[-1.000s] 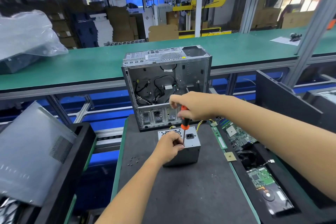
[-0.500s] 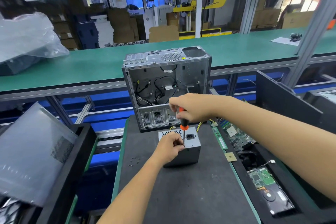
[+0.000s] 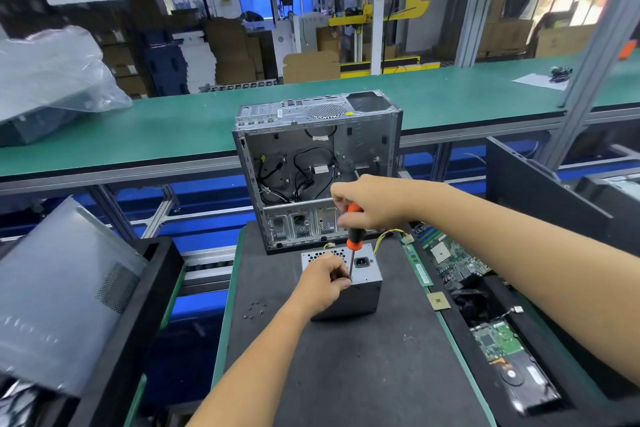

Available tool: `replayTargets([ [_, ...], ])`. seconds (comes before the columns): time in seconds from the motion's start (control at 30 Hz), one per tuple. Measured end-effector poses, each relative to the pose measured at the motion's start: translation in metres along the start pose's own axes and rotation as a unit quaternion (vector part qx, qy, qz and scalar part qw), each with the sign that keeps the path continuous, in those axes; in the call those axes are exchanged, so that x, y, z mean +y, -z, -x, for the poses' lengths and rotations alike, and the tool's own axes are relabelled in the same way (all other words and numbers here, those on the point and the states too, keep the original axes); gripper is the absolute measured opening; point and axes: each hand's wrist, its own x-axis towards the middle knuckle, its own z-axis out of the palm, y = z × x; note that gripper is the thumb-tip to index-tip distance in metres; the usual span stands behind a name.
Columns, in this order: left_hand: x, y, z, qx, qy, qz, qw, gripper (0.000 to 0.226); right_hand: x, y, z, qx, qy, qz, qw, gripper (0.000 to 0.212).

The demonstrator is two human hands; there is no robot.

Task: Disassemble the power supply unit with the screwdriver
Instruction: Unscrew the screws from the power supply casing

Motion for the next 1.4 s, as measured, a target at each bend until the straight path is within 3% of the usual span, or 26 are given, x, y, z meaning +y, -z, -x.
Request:
replayTargets([
  [0.17,0.0,0.0,-0.001,0.0,-0.006,-0.009,1.0,0.021,-0.004,0.001,0.005,-0.018,0.027,-0.095,0.995,0.022],
  [0.2,0.0,0.0,0.0,0.001,-0.006,-0.01,1.0,0.021,-0.005,0.0,0.004,-0.007,0.012,-0.068,0.998,0.018],
  [0.3,0.0,-0.001,0.0,0.0,-0.005,-0.01,1.0,0.021,-0.008,-0.002,-0.001,0.016,-0.059,0.071,0.996,0.038],
  [0.37,-0.001,-0.001,0.0,0.0,-0.004,-0.009,1.0,0.021,-0.007,-0.003,-0.004,0.012,-0.05,0.091,0.994,0.03],
  [0.43,-0.001,-0.002,0.0,0.001,-0.006,-0.014,1.0,0.02,-0.005,-0.001,-0.001,-0.01,-0.006,0.01,1.0,0.006],
  [0.53,-0.001,-0.002,0.0,0.005,-0.015,-0.015,1.0,0.024,-0.006,0.0,0.005,-0.047,0.012,-0.113,0.992,0.025],
  [0.6,-0.001,-0.002,0.0,0.008,-0.012,-0.015,1.0,0.025,-0.007,-0.003,0.005,-0.017,-0.003,-0.073,0.997,0.02],
  [0.73,-0.001,-0.002,-0.001,0.003,-0.003,-0.013,1.0,0.026,-0.005,-0.006,0.002,0.033,-0.061,0.081,0.994,0.034],
  [0.83,-0.001,-0.002,-0.001,0.0,-0.003,-0.01,1.0,0.024,-0.003,-0.003,0.003,0.005,-0.018,-0.005,1.0,0.016],
  [0.97,-0.001,-0.002,-0.001,0.003,-0.006,-0.008,1.0,0.031,-0.006,0.001,0.008,-0.042,0.013,-0.1,0.994,0.028],
  [1.03,-0.001,-0.002,-0.001,0.005,-0.006,-0.008,1.0,0.034,-0.008,-0.003,0.006,-0.015,0.002,-0.08,0.997,0.02],
  [1.13,0.0,-0.002,0.0,0.002,-0.003,-0.009,1.0,0.029,-0.011,-0.006,0.0,0.019,-0.05,0.049,0.997,0.033],
  [1.2,0.0,-0.001,0.0,0.0,-0.005,-0.011,1.0,0.027,-0.01,-0.007,-0.002,0.025,-0.035,0.071,0.997,0.028],
  [1.3,0.0,-0.001,0.0,-0.002,-0.009,-0.015,1.0,0.023,-0.008,-0.003,0.0,0.003,0.017,-0.026,1.0,0.009],
  [1.4,-0.001,0.0,-0.001,0.0,-0.012,-0.011,1.0,0.025,-0.007,0.002,0.004,-0.033,0.025,-0.099,0.994,0.025],
])
